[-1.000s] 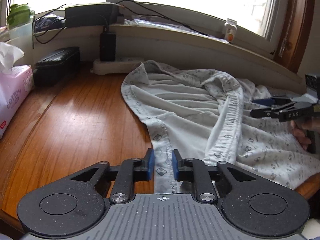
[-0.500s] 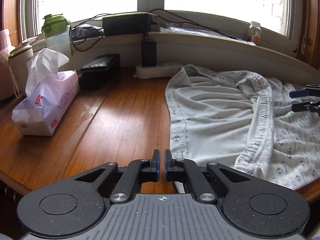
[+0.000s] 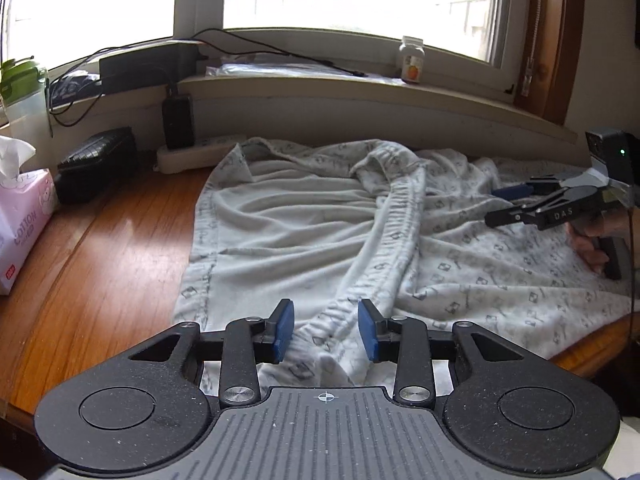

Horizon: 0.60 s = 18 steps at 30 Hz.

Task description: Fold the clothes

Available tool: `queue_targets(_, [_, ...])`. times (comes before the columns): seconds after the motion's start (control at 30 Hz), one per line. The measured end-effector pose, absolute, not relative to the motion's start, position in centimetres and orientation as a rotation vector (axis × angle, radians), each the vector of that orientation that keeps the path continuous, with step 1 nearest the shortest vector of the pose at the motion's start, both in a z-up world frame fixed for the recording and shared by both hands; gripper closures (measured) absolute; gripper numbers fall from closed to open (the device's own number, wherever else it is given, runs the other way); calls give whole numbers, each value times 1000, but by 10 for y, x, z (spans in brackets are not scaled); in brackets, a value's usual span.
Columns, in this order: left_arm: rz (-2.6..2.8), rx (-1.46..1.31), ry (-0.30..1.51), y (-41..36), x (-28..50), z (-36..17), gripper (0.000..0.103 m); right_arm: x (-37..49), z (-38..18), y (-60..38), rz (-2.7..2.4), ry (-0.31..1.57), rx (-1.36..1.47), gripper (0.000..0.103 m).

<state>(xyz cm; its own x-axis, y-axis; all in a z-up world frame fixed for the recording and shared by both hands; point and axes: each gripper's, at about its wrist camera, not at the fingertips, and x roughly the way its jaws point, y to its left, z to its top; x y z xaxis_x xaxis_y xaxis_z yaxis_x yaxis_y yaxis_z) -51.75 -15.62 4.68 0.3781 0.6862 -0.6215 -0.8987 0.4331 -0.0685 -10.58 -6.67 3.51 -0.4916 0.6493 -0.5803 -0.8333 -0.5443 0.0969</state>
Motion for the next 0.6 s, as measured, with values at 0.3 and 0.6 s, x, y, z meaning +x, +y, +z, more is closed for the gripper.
queue_targets(0.3, [1040, -439, 578, -176, -529, 40, 93, -110, 34, -67, 2097, 449, -635, 16])
queue_targets(0.6, [1179, -511, 546, -204, -606, 76, 97, -95, 58, -76, 2148, 440, -556, 17])
